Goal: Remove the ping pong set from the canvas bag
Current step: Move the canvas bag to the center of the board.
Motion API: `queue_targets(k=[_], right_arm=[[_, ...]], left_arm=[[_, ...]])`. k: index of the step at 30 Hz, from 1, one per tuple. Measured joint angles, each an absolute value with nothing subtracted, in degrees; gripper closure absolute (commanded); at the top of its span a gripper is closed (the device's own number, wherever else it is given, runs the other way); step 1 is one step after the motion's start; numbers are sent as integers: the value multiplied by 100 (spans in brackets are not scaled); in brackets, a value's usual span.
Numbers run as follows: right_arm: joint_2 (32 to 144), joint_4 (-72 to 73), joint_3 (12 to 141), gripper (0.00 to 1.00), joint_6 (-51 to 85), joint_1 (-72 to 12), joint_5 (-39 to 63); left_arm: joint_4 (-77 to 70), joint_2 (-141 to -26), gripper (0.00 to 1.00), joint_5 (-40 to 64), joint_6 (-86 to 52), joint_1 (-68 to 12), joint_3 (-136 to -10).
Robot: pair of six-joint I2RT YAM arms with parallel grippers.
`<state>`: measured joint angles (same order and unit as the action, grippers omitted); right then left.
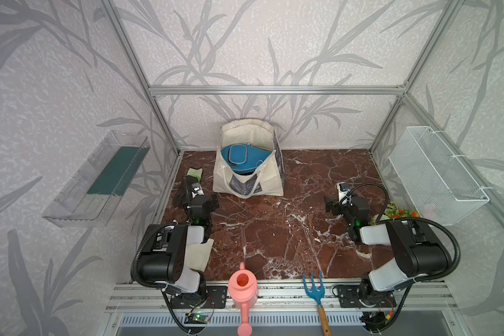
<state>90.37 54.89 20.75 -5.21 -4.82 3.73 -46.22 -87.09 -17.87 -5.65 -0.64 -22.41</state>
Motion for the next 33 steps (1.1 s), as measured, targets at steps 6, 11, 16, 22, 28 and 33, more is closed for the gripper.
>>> queue_targets(k=[6, 11, 16, 22, 28, 33], right_arm=[[9037, 5489, 2075, 1, -521, -482, 373], [9037, 5489, 2075, 1, -521, -482, 373], [9037, 5489, 2075, 1, -521, -482, 373], [9037, 5489, 2075, 1, -521, -482, 373], [9037, 5489, 2075, 1, -521, -482, 373], [8912, 5363, 2073, 1, -578, -615, 143]], left_arm=[[-4622, -8709, 1, -1787, -565, -64, -2241], [-4622, -8709, 1, -1787, -565, -64, -2241], [-4622, -8709, 1, -1787, -565, -64, -2241], [-4622, -8709, 1, -1787, -565, -64, -2241], [-4622, -8709, 1, -1785, -565, -64, -2241], [-4134, -8523, 1, -1793, -493, -91, -2357]])
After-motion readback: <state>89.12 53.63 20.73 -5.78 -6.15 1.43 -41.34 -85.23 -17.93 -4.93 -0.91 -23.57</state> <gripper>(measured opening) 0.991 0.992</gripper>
